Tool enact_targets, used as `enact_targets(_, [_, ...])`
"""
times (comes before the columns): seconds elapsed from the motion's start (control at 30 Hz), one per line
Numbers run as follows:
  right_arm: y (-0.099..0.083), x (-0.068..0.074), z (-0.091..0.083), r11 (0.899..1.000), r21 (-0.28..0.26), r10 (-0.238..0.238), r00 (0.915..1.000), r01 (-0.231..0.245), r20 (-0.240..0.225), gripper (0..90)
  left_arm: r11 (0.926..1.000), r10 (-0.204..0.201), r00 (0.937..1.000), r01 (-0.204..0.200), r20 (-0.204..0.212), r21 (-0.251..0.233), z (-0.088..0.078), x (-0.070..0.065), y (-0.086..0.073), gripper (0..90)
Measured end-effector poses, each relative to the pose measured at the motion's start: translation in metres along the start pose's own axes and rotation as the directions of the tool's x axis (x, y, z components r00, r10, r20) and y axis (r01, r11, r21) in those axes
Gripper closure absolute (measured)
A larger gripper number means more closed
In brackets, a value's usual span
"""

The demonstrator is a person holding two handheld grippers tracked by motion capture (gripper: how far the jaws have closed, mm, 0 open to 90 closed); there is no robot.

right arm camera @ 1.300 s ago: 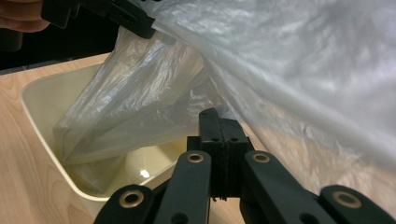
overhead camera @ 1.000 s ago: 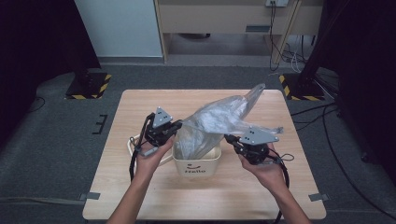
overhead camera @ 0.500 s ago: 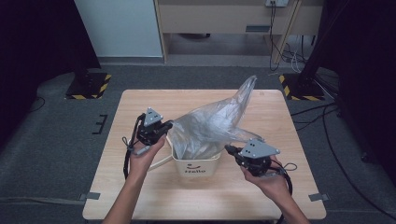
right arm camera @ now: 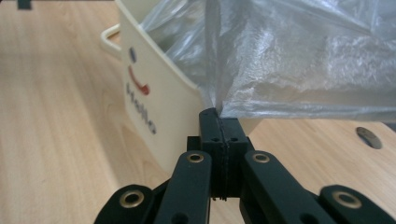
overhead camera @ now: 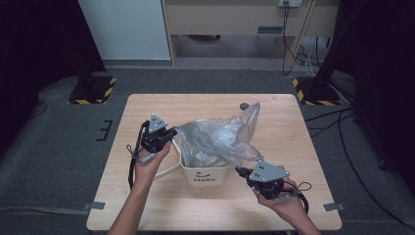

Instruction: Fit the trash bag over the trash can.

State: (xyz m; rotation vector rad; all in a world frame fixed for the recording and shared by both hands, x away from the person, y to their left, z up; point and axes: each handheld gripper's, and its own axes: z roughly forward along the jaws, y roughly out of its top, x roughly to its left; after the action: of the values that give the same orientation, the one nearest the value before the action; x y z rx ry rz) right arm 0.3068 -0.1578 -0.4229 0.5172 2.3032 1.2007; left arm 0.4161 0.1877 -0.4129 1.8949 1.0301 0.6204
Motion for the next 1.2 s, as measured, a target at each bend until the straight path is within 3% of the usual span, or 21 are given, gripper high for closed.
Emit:
enact_targets(0.3, [-0.005, 0.015, 0.022, 0.998, 0.057, -0.012, 0.9993, 0.014, -0.035, 90.0, 0.9995, 0.011, 0.9999, -0.011, -0.005, 0.031, 0.011, -0.005, -0.012, 88.9])
enact_targets(0.53, [-0.006, 0.015, 0.029, 0.998, 0.059, -0.022, 0.9992, 0.024, -0.033, 90.0, 0.9994, 0.017, 0.9999, -0.017, -0.001, 0.031, 0.011, -0.011, -0.017, 89.0])
enact_targets(0.7, [-0.005, 0.018, 0.034, 0.998, 0.059, -0.018, 0.9991, 0.02, -0.037, 90.0, 0.9999, -0.006, 1.0, 0.006, 0.0, 0.014, 0.011, -0.016, -0.022, 89.5])
enact_targets(0.8, [-0.006, 0.018, 0.036, 0.998, 0.064, -0.007, 0.9994, 0.009, -0.034, 90.0, 0.999, -0.044, 0.9989, 0.044, 0.016, -0.004, 0.012, -0.019, -0.026, 89.8])
enact_targets(0.97, [-0.01, 0.014, 0.034, 0.998, 0.069, -0.009, 0.9999, 0.01, -0.013, 90.0, 0.9993, -0.038, 0.9989, 0.038, 0.028, -0.003, 0.016, -0.029, -0.027, 89.9])
enact_targets(1.2, [-0.026, -0.004, 0.019, 0.997, 0.069, 0.042, 0.9983, -0.045, 0.04, 90.0, 0.9999, -0.01, 0.9978, 0.01, 0.065, 0.004, 0.028, -0.048, -0.023, 89.9])
